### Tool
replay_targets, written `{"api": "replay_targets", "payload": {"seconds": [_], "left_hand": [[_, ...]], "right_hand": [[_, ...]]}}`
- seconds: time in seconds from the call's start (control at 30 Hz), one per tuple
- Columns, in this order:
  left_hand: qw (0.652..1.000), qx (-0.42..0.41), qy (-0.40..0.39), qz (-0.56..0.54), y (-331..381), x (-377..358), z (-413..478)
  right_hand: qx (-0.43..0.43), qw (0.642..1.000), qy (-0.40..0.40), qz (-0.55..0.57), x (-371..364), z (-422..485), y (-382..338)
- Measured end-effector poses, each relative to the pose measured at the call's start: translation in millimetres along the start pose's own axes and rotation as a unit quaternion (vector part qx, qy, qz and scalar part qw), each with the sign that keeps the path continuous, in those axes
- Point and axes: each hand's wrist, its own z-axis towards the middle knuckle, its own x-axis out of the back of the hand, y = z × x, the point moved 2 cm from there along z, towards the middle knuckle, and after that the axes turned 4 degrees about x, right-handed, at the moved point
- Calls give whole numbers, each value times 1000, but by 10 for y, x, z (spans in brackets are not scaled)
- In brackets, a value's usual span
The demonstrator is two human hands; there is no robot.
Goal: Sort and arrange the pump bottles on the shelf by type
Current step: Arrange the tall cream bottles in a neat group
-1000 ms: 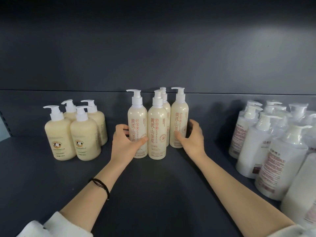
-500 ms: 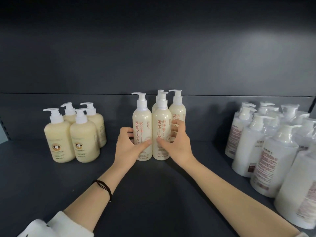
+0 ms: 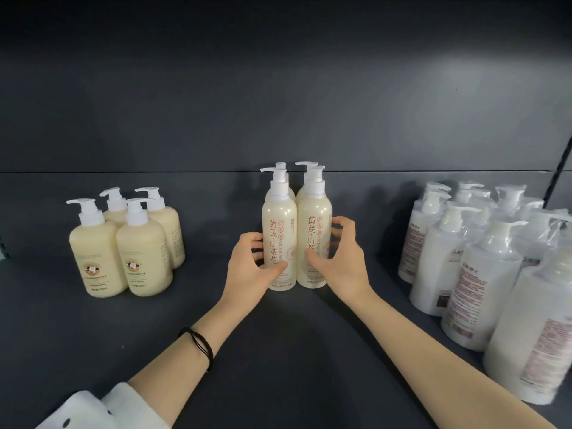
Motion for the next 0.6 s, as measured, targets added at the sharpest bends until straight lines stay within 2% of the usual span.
{"api": "replay_targets", "payload": {"seconds": [0.13,0.3,0.6], "left_hand": [[1000,2,-5,-1,-13,12,25],[1000,4,-14,0,-18,9,84],[991,48,-108,-59,-180,58,224]], "right_hand": [[4,1000,-3,4,30,35,34],[-19,997,-51,56,60,81,-6],[-44,987,-100,122,45,123,111]]}}
